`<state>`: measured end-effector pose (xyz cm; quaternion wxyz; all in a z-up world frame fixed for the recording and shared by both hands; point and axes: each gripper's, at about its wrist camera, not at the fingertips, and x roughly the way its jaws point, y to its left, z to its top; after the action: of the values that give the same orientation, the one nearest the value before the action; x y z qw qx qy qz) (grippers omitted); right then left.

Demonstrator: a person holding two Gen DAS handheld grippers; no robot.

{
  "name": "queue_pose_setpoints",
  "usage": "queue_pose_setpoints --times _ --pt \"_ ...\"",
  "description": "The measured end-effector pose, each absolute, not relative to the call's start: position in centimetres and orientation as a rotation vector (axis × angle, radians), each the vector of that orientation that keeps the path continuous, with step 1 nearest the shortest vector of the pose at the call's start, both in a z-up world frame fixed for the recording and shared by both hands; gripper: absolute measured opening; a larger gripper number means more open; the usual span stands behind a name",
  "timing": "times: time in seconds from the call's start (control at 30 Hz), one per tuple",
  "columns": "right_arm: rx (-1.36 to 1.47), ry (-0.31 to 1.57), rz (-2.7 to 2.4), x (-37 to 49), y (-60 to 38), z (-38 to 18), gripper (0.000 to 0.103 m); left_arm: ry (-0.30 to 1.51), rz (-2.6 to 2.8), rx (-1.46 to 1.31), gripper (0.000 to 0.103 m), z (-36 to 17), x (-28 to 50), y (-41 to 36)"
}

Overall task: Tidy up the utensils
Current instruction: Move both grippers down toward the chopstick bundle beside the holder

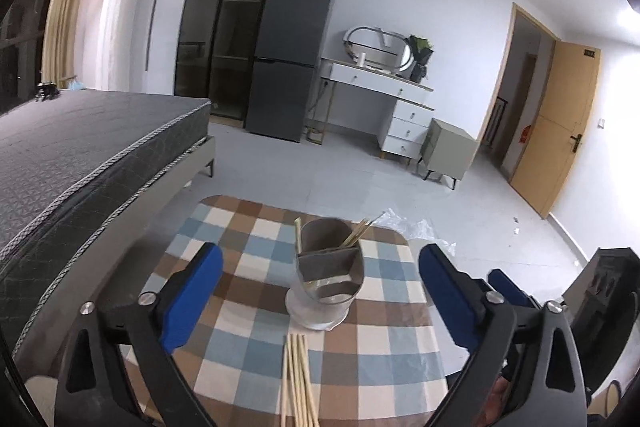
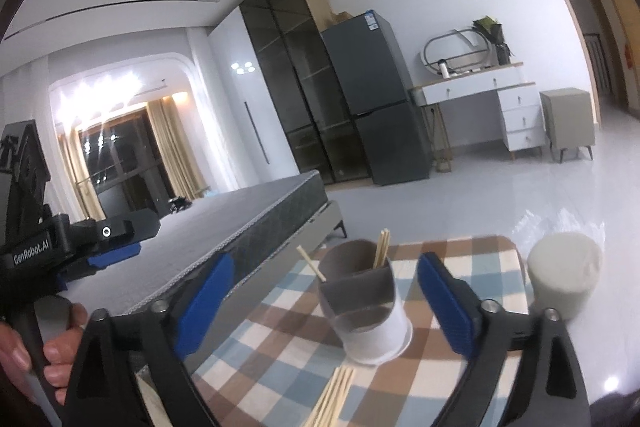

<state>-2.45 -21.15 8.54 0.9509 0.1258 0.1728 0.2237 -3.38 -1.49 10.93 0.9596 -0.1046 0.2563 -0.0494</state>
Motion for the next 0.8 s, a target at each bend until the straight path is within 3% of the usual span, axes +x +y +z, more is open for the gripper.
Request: queue_pose_setpoints --times 0.8 --pt "0.182 0.62 0.42 -3.5 -18.8 0.0 0.102 0.676 -0.021 -0.22 0.099 0.1 -2.4 1.6"
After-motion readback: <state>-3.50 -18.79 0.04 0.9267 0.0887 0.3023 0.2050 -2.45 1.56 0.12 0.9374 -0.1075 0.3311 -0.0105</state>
